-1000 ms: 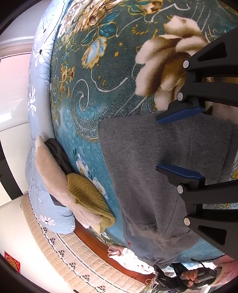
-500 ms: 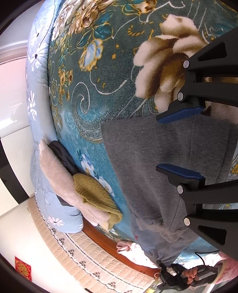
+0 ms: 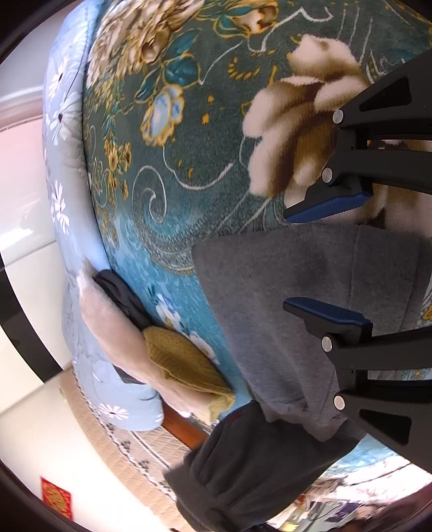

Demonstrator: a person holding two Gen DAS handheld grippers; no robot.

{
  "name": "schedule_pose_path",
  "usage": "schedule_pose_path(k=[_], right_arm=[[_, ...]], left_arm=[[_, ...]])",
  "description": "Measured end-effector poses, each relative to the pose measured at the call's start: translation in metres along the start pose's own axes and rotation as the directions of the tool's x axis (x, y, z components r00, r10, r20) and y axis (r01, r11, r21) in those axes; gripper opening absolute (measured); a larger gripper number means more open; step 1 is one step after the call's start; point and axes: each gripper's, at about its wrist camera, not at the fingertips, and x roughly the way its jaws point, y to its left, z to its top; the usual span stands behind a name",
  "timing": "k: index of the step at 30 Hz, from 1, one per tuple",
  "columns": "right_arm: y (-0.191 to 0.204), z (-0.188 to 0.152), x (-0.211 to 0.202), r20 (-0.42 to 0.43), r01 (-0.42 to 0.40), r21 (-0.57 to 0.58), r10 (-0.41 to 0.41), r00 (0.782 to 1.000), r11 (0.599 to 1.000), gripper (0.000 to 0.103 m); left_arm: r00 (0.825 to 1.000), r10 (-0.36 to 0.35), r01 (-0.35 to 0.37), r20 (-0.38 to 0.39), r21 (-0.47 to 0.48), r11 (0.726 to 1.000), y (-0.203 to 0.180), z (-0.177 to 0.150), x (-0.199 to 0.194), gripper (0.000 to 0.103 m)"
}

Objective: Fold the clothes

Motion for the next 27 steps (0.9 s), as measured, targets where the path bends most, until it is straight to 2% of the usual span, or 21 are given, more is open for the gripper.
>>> schedule_pose_path(k=[2, 4, 6, 11, 14, 16, 18, 22, 27], right_arm=[[-0.005, 0.002, -0.001, 0.001, -0.006, 0.025, 0.006, 1.000, 1.000, 0.051], [-0.009, 0.004, 0.000, -0.010, -0.020, 0.052, 0.020, 1.000, 0.998, 0.051], [-0.013, 0.005, 0.003, -0.022, -0.030, 0.078, 0.032, 0.999, 0.997, 0.051], [-0.014, 0.006, 0.002, -0.018, -0.029, 0.093, 0.031, 0.999, 0.995, 0.051], [-0.016, 0.006, 0.005, -0.029, -0.029, 0.104, 0.032, 0.999, 0.994, 0.051], [-0.018, 0.005, 0.004, -0.026, -0.027, 0.114, 0.031, 0.999, 0.993, 0.051], [-0.020, 0.005, 0.003, -0.023, -0.029, 0.125, 0.032, 0.999, 0.992, 0.051], [-0.020, 0.004, 0.007, -0.042, -0.045, 0.144, 0.051, 0.998, 0.989, 0.051], [-0.019, 0.004, 0.004, -0.027, -0.053, 0.142, 0.057, 0.998, 0.988, 0.051]], left_arm=[[0.997, -0.047, 0.050, -0.065, 0.046, 0.998, -0.025, -0.022, 0.026, 0.020], [0.991, -0.062, 0.072, -0.122, 0.078, 0.994, -0.040, -0.044, 0.049, 0.020], [0.985, -0.031, 0.051, -0.173, 0.118, 0.992, -0.058, -0.065, 0.067, 0.020], [0.978, 0.074, -0.027, -0.194, 0.233, 0.972, -0.081, -0.095, 0.091, 0.021], [0.973, 0.098, -0.043, -0.207, 0.258, 0.965, -0.088, -0.102, 0.096, 0.025], [0.973, 0.085, -0.031, -0.213, 0.246, 0.969, -0.088, -0.103, 0.094, 0.028], [0.973, 0.071, -0.019, -0.218, 0.234, 0.972, -0.087, -0.104, 0.091, 0.037], [0.971, -0.040, 0.085, -0.238, 0.181, 0.980, -0.083, -0.096, 0.075, 0.044], [0.983, -0.108, 0.128, -0.150, 0.136, 0.982, -0.069, -0.081, 0.040, 0.047]])
